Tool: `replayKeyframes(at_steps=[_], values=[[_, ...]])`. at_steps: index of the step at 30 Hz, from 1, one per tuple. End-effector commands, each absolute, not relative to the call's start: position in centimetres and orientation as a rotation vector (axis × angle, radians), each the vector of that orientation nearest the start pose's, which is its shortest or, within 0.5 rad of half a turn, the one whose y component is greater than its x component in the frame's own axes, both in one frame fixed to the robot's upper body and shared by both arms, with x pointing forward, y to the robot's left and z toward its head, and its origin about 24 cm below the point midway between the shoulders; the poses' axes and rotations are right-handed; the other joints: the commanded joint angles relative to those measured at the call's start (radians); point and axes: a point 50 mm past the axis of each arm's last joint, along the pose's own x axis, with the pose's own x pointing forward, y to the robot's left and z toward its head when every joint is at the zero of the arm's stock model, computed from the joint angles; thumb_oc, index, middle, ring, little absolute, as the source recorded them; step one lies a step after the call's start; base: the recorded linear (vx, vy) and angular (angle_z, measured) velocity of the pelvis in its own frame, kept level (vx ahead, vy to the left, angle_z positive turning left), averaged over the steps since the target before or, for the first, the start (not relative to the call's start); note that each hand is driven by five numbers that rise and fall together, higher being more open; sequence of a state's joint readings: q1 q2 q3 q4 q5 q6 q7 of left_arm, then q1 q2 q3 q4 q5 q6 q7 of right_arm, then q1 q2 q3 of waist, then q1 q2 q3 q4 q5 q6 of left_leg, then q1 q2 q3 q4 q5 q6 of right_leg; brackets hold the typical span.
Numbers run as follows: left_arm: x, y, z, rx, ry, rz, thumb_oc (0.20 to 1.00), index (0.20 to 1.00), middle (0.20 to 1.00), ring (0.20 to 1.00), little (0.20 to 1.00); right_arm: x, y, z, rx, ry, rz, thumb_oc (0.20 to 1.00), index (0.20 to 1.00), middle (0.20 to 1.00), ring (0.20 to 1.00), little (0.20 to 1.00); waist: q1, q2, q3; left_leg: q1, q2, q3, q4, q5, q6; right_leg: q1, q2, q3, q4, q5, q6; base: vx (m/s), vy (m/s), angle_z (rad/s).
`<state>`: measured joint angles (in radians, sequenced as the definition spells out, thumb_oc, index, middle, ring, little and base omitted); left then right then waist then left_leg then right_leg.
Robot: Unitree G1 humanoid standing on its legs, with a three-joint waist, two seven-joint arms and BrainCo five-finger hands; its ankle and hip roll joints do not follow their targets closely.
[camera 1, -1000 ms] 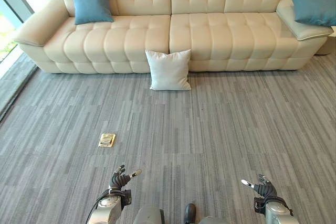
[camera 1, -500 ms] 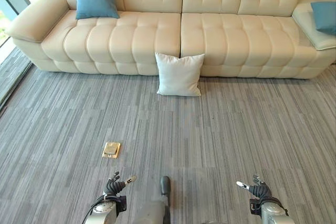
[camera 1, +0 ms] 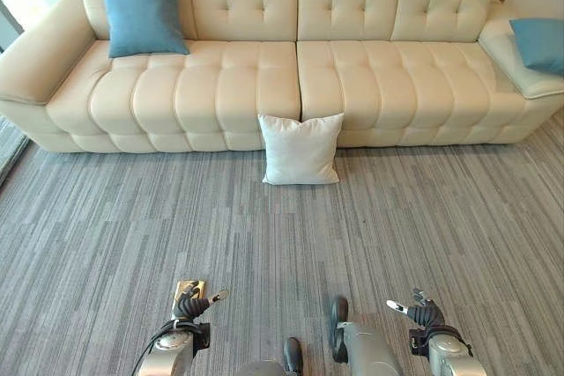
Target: Pick up all the scattered cushions and arrange them neatly on the sofa.
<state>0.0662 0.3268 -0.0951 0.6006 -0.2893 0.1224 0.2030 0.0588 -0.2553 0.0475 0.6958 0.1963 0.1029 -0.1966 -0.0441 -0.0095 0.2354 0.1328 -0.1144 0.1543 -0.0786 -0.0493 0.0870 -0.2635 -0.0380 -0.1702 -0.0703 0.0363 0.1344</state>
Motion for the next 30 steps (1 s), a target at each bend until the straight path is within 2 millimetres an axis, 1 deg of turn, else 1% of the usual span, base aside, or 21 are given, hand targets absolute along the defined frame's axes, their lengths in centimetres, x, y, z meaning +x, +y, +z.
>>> replayKeyframes(at_steps=[1,4,5,6,7,8,9,10,12,13,14,16,17,18,20,22,24,27,28,29,30], values=[[18.6,25.1,-7.7,0.186,0.667,0.277,1.0,1.0,1.0,1.0,1.0,16.5,-25.9,-10.4,-0.205,0.823,-0.357,1.0,1.0,1.0,1.0,1.0,-0.014,-0.005,-0.005,0.139,0.085,-0.028,0.004,-0.082,-0.093,0.097,-0.01,-0.063,-0.017,0.019,0.03,0.54,-0.152,0.13],[18.2,24.7,-8.0,0.168,0.675,0.275,1.0,1.0,1.0,1.0,1.0,16.5,-26.3,-10.3,-0.214,0.825,-0.359,1.0,1.0,1.0,1.0,1.0,-0.016,0.004,-0.026,0.16,0.103,-0.038,0.058,-0.08,-0.105,0.143,-0.005,-0.086,-0.015,0.045,0.01,0.67,-0.241,0.08],[17.9,24.5,-8.2,0.138,0.682,0.28,1.0,1.0,1.0,1.0,1.0,16.6,-26.8,-10.0,-0.221,0.818,-0.362,1.0,1.0,1.0,1.0,1.0,-0.019,0.022,-0.036,0.153,0.131,-0.051,0.152,-0.023,-0.136,0.172,0.008,-0.1,0.02,0.02,-0.017,0.36,-0.167,0.2],[17.9,24.5,-8.2,0.138,0.682,0.28,1.0,1.0,1.0,1.0,1.0,16.6,-26.8,-10.0,-0.221,0.818,-0.362,1.0,1.0,1.0,1.0,1.0,-0.019,0.02,-0.036,0.151,0.129,-0.051,0.154,-0.022,-0.135,0.171,0.007,-0.099,0.019,0.022,-0.018,0.67,-0.348,0.05],[17.6,24.2,-8.4,0.11,0.688,0.288,1.0,1.0,1.0,1.0,1.0,16.6,-27.3,-9.8,-0.226,0.806,-0.368,1.0,1.0,1.0,1.0,1.0,-0.014,0.032,-0.039,0.101,0.145,-0.055,0.309,0.078,-0.176,0.215,0.017,-0.109,0.02,-0.011,-0.043,0.46,-0.286,0.04],[17.6,24.1,-8.5,0.089,0.692,0.297,1.0,1.0,1.0,1.0,1.0,16.8,-27.4,-9.6,-0.22,0.794,-0.374,1.0,1.0,1.0,1.0,1.0,-0.011,0.031,-0.034,0.062,0.15,-0.054,0.402,0.116,-0.189,0.238,0.018,-0.113,0.017,-0.027,-0.056,0.46,-0.285,0.08],[17.6,24.1,-8.5,0.089,0.692,0.297,1.0,1.0,1.0,1.0,1.0,16.8,-27.4,-9.6,-0.22,0.793,-0.374,1.0,1.0,1.0,1.0,1.0,-0.012,0.029,-0.035,0.057,0.148,-0.055,0.406,0.116,-0.188,0.237,0.017,-0.114,0.015,-0.025,-0.057,0.36,-0.252,0.02],[17.7,23.9,-8.5,0.073,0.687,0.3,1.0,1.0,1.0,1.0,1.0,17.0,-27.7,-9.4,-0.219,0.786,-0.387,1.0,1.0,1.0,1.0,1.0,-0.001,0.022,-0.016,-0.01,0.156,-0.04,0.535,0.143,-0.2,0.278,0.015,-0.117,0.011,-0.057,-0.08,0.2,-0.148,-0.08],[17.8,23.8,-8.6,0.063,0.687,0.307,1.0,1.0,1.0,1.0,1.0,17.0,-27.7,-9.4,-0.221,0.789,-0.392,1.0,1.0,1.0,1.0,1.0,0.004,0.019,-0.007,-0.036,0.166,-0.026,0.565,0.131,-0.193,0.294,0.016,-0.12,0.013,-0.076,-0.091,0.32,-0.193,-0.12],[17.6,23.5,-8.8,0.055,0.7,0.305,1.0,1.0,1.0,1.0,1.0,16.8,-27.8,-9.5,-0.221,0.799,-0.4,1.0,1.0,1.0,1.0,1.0,0.013,0.015,0.005,-0.104,0.155,-0.022,0.545,0.075,-0.181,0.327,0.011,-0.115,0.014,-0.097,-0.092,0.31,-0.164,-0.07],[17.7,23.5,-8.8,0.055,0.699,0.305,1.0,1.0,1.0,1.0,1.0,16.8,-27.8,-9.5,-0.221,0.799,-0.4,1.0,1.0,1.0,1.0,1.0,0.013,0.011,0.006,-0.11,0.151,-0.017,0.549,0.077,-0.174,0.324,0.005,-0.12,0.012,-0.093,-0.094,0.31,-0.14,-0.09],[17.4,23.4,-9.0,0.055,0.712,0.301,1.0,1.0,1.0,1.0,1.0,16.6,-28.0,-9.6,-0.221,0.808,-0.404,1.0,1.0,1.0,1.0,1.0,0.019,-0.002,0.01,-0.161,0.14,-0.008,0.493,0.023,-0.144,0.356,-0.003,-0.116,0.001,-0.104,-0.092,0.31,-0.085,-0.1],[17.0,23.4,-9.2,0.067,0.727,0.29,1.0,1.0,1.0,1.0,1.0,16.5,-27.8,-9.7,-0.225,0.815,-0.4,1.0,1.0,1.0,1.0,1.0,0.026,-0.013,0.01,-0.199,0.118,-0.027,0.357,-0.013,-0.125,0.384,-0.01,-0.113,-0.007,-0.119,-0.087,0.33,-0.069,-0.11],[17.0,23.4,-9.2,0.067,0.727,0.29,1.0,1.0,1.0,1.0,1.0,16.5,-27.8,-9.7,-0.225,0.815,-0.4,1.0,1.0,1.0,1.0,1.0,0.025,-0.014,0.009,-0.199,0.116,-0.027,0.354,-0.01,-0.124,0.383,-0.011,-0.115,-0.008,-0.118,-0.086,0.34,-0.039,-0.04],[16.6,23.3,-9.4,0.07,0.742,0.292,1.0,1.0,1.0,1.0,1.0,16.4,-27.6,-9.8,-0.235,0.818,-0.389,1.0,1.0,1.0,1.0,1.0,0.028,-0.01,0.006,-0.2,0.108,-0.077,0.184,0.04,-0.127,0.406,-0.005,-0.115,-0.002,-0.138,-0.091,0.28,0.0,0.05],[16.3,23.4,-9.5,0.072,0.751,0.296,1.0,1.0,1.0,1.0,1.0,16.5,-27.5,-9.7,-0.252,0.814,-0.374,1.0,1.0,1.0,1.0,1.0,0.028,0.001,0.003,-0.225,0.11,-0.134,0.016,0.14,-0.149,0.434,0.012,-0.118,0.003,-0.166,-0.099,0.38,0.022,-0.05],[15.9,23.6,-9.7,0.088,0.769,0.3,1.0,1.0,1.0,1.0,1.0,16.4,-27.4,-9.8,-0.258,0.818,-0.369,1.0,1.0,1.0,1.0,1.0,0.018,0.004,-0.001,-0.296,0.111,-0.141,-0.009,0.154,-0.186,0.486,0.021,-0.11,0.007,-0.195,-0.105,0.48,0.092,0.25],[15.6,24.0,-9.7,0.095,0.777,0.311,1.0,1.0,1.0,1.0,1.0,16.4,-27.3,-9.8,-0.26,0.823,-0.362,1.0,1.0,1.0,1.0,1.0,0.027,0.004,-0.013,-0.297,0.111,-0.116,-0.009,0.174,-0.19,0.516,0.02,-0.092,0.013,-0.206,-0.1,0.49,0.151,0.25],[15.0,24.4,-9.8,0.091,0.788,0.333,1.0,1.0,1.0,1.0,1.0,16.3,-26.9,-10.0,-0.268,0.834,-0.339,1.0,1.0,1.0,1.0,1.0,0.038,0.002,-0.029,-0.274,0.107,-0.131,-0.009,0.168,-0.169,0.54,0.021,-0.067,0.017,-0.225,-0.094,0.39,0.14,-0.04],[15.0,24.5,-9.9,0.098,0.793,0.331,1.0,1.0,1.0,1.0,1.0,16.2,-26.7,-10.2,-0.27,0.838,-0.327,1.0,1.0,1.0,1.0,1.0,0.041,0.0,-0.036,-0.27,0.1,-0.147,-0.009,0.196,-0.166,0.552,0.016,-0.07,0.024,-0.232,-0.087,0.75,0.307,-0.32],[15.0,24.8,-9.9,0.108,0.797,0.335,1.0,1.0,1.0,1.0,1.0,16.4,-26.4,-10.3,-0.278,0.84,-0.307,1.0,1.0,1.0,1.0,1.0,0.042,-0.015,-0.06,-0.247,0.079,-0.142,-0.009,0.182,-0.137,0.548,-0.015,-0.061,0.082,-0.234,-0.069,0.52,0.233,-0.4]])
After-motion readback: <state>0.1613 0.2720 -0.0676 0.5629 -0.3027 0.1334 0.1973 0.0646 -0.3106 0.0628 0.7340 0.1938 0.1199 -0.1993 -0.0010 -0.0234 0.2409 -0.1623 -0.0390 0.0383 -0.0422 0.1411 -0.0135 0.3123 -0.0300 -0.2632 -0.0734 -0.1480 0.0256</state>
